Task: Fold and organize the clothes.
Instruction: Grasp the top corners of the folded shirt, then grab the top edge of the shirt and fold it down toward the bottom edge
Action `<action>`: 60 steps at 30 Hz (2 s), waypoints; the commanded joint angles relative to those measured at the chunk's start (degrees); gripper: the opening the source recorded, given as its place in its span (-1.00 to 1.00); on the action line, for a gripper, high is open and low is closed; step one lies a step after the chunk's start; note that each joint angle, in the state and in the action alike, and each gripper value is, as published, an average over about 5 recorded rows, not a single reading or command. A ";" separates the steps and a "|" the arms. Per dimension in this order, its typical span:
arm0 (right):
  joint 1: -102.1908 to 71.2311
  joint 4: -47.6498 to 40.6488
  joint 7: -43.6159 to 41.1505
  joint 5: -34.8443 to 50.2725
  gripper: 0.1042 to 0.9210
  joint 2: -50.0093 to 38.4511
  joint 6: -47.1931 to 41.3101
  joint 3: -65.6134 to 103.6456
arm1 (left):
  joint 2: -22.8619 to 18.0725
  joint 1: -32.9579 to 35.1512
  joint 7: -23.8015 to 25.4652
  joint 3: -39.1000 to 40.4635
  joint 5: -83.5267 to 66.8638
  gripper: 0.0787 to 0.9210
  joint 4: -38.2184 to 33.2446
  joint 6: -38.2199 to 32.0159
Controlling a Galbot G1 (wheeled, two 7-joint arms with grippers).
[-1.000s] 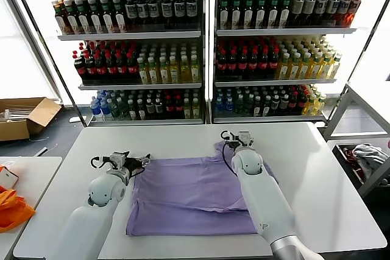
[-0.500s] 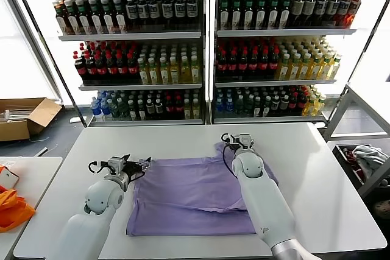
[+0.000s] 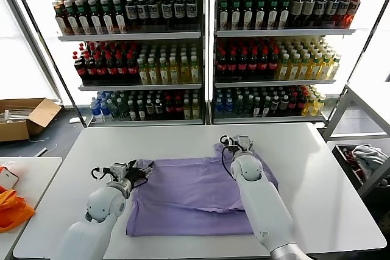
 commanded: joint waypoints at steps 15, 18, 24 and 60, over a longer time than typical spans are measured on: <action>-3.17 3.27 0.26 2.23 -0.50 -1.10 1.75 0.43 | -1.50 0.40 0.23 0.26 -0.48 -0.68 0.13 -2.28; -3.65 5.84 0.50 2.83 -0.72 -1.74 1.81 0.48 | -1.70 0.68 0.52 0.15 -0.60 -0.87 -0.28 -3.24; -5.30 12.89 0.78 3.81 -0.97 -3.05 1.78 0.43 | -2.44 1.70 0.90 -0.12 1.14 -0.99 -0.99 -6.96; -37.57 52.73 9.71 8.09 -0.97 -6.46 0.20 6.83 | -1.89 22.42 2.76 -4.77 15.01 -0.99 -18.75 -13.06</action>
